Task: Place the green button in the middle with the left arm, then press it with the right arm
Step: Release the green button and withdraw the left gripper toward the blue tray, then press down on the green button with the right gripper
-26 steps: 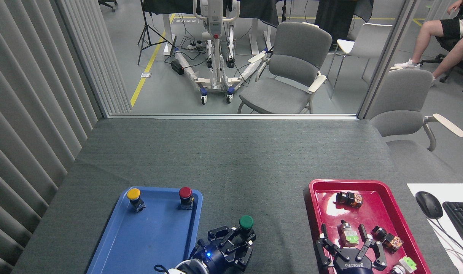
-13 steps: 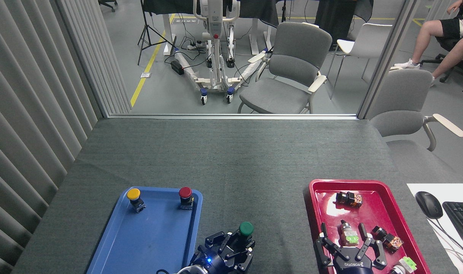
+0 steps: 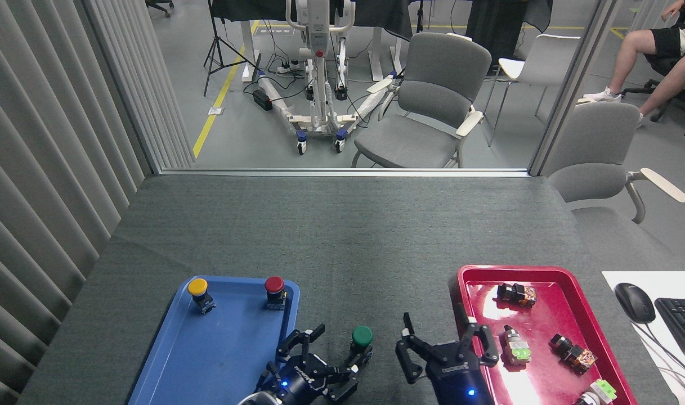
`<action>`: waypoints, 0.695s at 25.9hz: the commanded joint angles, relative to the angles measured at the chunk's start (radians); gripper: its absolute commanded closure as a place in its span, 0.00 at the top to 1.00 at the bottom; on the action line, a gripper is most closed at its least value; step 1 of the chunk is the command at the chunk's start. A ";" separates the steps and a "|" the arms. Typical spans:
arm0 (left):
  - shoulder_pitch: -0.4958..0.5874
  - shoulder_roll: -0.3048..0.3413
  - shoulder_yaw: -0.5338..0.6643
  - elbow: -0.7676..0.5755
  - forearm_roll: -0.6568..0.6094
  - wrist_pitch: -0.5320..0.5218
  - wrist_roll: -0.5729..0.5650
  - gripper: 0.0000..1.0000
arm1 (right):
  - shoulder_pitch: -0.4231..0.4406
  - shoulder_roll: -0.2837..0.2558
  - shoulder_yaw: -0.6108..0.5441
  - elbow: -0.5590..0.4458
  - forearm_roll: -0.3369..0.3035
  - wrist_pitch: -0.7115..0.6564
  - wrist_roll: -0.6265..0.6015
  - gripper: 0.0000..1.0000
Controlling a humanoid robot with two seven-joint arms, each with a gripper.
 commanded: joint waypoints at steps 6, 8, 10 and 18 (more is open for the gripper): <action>0.158 0.134 0.205 -0.296 0.094 0.007 -0.061 0.99 | -0.027 0.040 0.186 0.021 0.002 0.083 0.028 0.74; 0.166 0.137 0.268 -0.295 0.091 0.008 -0.058 0.99 | -0.028 0.048 0.207 0.039 0.004 0.084 0.028 0.51; 0.178 0.138 0.323 -0.295 0.090 0.033 -0.053 0.99 | -0.030 0.066 0.213 0.070 0.007 0.088 0.028 0.34; 0.194 0.188 0.458 -0.266 0.099 0.051 -0.039 0.99 | -0.106 0.103 0.264 0.191 0.002 0.160 0.088 0.00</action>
